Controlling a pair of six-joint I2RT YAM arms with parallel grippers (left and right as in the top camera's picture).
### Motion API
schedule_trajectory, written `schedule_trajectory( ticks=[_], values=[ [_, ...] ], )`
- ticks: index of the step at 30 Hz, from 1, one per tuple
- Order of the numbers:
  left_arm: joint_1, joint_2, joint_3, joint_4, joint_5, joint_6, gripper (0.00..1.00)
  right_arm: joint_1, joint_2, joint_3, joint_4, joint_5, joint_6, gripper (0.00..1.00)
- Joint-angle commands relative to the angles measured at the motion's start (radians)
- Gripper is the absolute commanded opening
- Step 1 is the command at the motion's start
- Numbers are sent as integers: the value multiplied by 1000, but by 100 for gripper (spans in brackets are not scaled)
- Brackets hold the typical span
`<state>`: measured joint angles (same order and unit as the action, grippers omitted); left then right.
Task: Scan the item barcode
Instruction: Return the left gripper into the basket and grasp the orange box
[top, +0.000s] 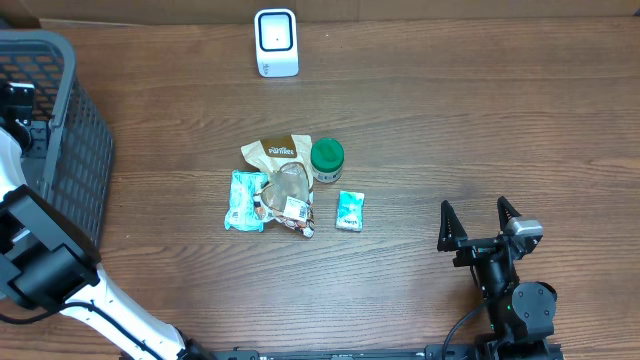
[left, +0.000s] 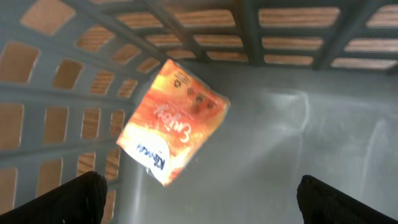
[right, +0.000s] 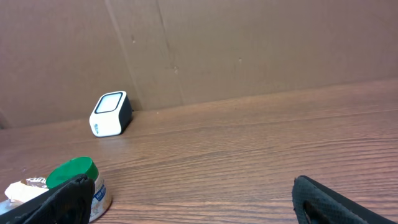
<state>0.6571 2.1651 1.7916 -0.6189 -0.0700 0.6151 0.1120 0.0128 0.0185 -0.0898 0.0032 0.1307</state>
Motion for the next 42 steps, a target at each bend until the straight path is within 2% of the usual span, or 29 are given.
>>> schedule_trajectory(
  ticks=[1, 15, 19, 23, 29, 36, 40, 42],
  values=[
    [10, 43, -5, 28, 20, 30, 100, -3, -10, -10, 6, -6, -2, 100],
    [11, 159, -5, 116, 15, 81, 95, -3, -10, -10, 6, -6, -2, 100],
    [14, 179, -5, 142, 14, 73, 88, -3, -10, -10, 6, -6, -2, 100],
    [23, 185, -5, 178, 7, -19, 84, -3, -10, -10, 6, -6, -1, 100],
    [42, 192, -5, 229, 11, -203, 83, -3, -10, -10, 6, -6, -1, 100],
    [43, 255, -5, 225, 8, -212, 85, -3, -10, -10, 6, -6, -1, 100],
    [43, 282, -5, 224, 8, -211, 70, -3, -10, -10, 6, -6, -1, 100],
    [43, 285, -5, 225, 8, -208, 54, -3, -10, -10, 6, -6, -2, 100]
  ],
)
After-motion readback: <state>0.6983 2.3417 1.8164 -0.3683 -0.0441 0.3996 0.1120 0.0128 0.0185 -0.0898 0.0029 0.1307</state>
